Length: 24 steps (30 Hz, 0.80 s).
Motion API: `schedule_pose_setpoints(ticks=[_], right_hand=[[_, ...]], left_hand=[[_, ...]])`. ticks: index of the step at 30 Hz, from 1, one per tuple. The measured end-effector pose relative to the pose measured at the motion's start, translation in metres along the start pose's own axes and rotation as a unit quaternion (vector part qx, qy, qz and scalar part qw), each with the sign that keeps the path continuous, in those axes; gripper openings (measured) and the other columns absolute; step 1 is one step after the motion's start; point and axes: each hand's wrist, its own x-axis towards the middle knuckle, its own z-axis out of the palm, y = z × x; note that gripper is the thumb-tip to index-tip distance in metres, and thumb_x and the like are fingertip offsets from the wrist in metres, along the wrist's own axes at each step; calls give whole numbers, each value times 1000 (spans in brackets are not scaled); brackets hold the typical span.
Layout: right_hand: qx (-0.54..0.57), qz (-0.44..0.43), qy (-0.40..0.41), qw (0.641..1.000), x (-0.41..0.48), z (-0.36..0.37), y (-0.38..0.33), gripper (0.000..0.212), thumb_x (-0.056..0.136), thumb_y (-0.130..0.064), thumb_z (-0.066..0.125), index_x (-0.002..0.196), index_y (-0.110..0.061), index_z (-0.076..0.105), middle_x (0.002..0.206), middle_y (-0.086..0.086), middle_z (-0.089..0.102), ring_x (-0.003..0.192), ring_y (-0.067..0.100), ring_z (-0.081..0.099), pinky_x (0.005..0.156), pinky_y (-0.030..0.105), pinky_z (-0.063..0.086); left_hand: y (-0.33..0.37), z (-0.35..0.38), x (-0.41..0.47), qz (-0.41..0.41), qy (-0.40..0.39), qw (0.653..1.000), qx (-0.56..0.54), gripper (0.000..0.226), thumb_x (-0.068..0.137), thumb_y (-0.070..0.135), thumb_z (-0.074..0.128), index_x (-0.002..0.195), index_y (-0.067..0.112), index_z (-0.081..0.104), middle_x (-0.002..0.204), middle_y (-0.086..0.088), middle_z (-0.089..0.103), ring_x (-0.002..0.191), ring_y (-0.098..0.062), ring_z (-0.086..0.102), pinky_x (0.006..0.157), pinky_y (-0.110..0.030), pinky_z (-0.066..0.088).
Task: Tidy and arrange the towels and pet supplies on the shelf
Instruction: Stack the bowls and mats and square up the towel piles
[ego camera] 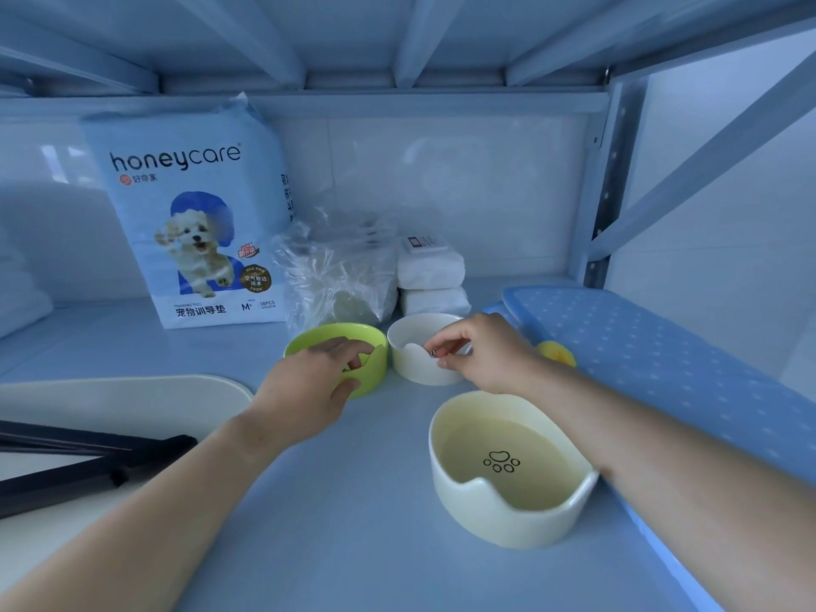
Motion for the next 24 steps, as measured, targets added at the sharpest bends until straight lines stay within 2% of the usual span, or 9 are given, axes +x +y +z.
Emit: schedule_pose_setpoints(ticks=[5,7,10,12,14,16,18,21,24], right_hand=[[4,3,-7,1000,0,0,2,21,86,-9,65,102,-21,71,95,-4,69,74,0,55,59,-4,35],[6,0,-9,1000,0,-1,1,22,86,-9,65,104,-20,71,97,-5,69,79,1,57,61,-4,35],[6,-16,12,1000,1,-2,2,26,83,-15,69,109,-21,68,102,-9,68,93,4,58,69,-3,36],[16,-26,30,999,1,-4,3,27,81,-16,71,108,-21,68,103,-9,69,95,4,58,75,2,38],[31,-29,31,999,1,-5,3,25,81,-15,71,106,-21,69,102,-8,69,96,5,60,80,9,41],[39,-27,23,999,1,-5,3,24,82,-15,70,105,-21,69,102,-9,69,97,4,60,79,7,41],[39,-24,22,999,1,-5,3,23,82,-16,70,104,-22,69,102,-10,69,96,2,59,76,6,40],[41,-24,27,998,1,-5,4,22,81,-16,70,102,-23,70,102,-11,69,96,2,60,72,6,39],[38,-27,27,999,0,-5,4,21,82,-16,70,103,-21,70,101,-11,68,95,1,59,69,1,38]], left_hand=[[2,0,-1,-3,8,1000,3,42,89,27,55,129,33,45,111,21,55,101,-10,56,77,-28,49],[4,0,-1,12,27,999,26,46,86,29,58,130,31,44,114,16,56,104,-13,55,80,-27,47],[8,-1,-1,88,93,991,49,53,77,23,67,126,25,47,115,4,58,101,-24,58,81,-32,48],[20,-4,-3,157,114,981,12,45,79,21,59,123,27,49,116,4,57,101,-21,58,79,-31,52],[35,-6,-7,240,88,966,-38,39,84,18,49,120,30,52,116,8,56,99,-14,56,73,-28,53],[45,-5,-11,294,51,952,-73,40,84,10,51,115,35,57,111,12,53,93,-7,55,68,-25,51],[48,-1,-13,312,21,946,-84,38,84,10,52,107,39,61,110,13,53,93,-2,52,69,-26,50],[46,2,-14,312,-2,947,-73,26,85,24,47,95,42,63,112,15,52,96,0,50,70,-27,52],[43,2,-14,309,-14,949,-61,18,84,33,50,94,43,60,110,16,52,97,0,50,71,-23,51]])
